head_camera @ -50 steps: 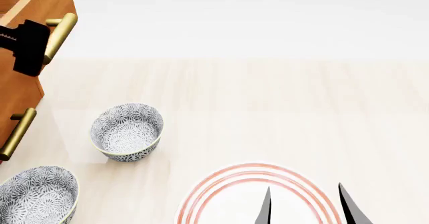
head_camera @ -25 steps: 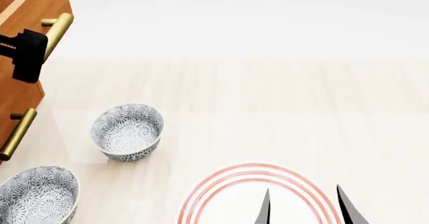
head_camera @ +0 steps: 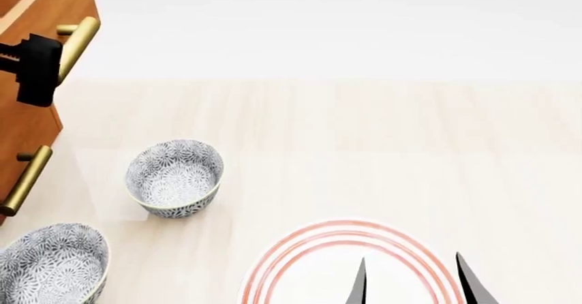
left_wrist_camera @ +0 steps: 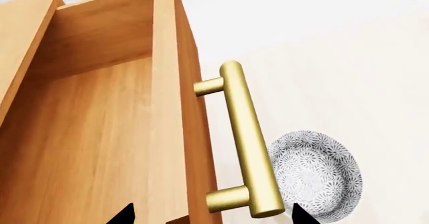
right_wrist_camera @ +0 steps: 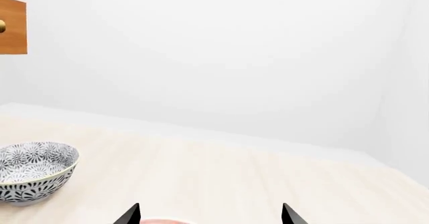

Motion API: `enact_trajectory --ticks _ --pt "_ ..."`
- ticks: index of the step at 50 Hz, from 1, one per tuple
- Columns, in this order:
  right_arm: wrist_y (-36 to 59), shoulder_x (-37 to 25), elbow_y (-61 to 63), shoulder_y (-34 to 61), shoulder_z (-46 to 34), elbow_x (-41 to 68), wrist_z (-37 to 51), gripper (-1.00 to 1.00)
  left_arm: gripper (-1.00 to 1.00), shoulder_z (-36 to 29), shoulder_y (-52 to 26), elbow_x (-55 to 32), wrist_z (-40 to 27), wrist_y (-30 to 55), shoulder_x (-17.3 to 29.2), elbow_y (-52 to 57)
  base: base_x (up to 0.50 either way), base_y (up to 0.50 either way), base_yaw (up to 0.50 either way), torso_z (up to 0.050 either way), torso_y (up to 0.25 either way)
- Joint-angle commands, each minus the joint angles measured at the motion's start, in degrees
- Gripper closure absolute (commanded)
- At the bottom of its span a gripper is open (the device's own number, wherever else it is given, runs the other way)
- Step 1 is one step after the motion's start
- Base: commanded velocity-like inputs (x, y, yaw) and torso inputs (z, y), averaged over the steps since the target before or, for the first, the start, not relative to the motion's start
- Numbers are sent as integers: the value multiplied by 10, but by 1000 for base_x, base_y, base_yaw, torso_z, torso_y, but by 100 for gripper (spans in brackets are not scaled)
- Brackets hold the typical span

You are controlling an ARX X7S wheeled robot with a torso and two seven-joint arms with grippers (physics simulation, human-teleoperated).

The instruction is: Open the top drawer of the cabinet.

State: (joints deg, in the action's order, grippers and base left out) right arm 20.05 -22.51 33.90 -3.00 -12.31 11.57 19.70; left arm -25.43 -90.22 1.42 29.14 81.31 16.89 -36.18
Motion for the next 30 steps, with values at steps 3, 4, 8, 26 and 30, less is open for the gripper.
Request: enact_trajectory --ticks 3,4,8,26,30 --pt "1 -2 4 1 0 1 1 -100 -100 -1 62 41 7 -4 -23 14 0 0 0 -3 0" --pt "1 -2 5 1 1 2 1 -100 -100 -3 65 40 10 0 -23 23 0 0 0 0 0" --pt "0 -3 6 -1 4 3 2 -100 -100 -14 76 34 23 28 -25 76 0 0 0 -3 0" --pt "-8 -6 0 -5 4 6 4 -100 -100 -21 88 23 36 75 -43 157 0 0 0 -2 0" --pt "-10 -6 0 -6 5 7 5 -100 -100 -18 90 21 37 77 -48 161 0 0 0 0 0"
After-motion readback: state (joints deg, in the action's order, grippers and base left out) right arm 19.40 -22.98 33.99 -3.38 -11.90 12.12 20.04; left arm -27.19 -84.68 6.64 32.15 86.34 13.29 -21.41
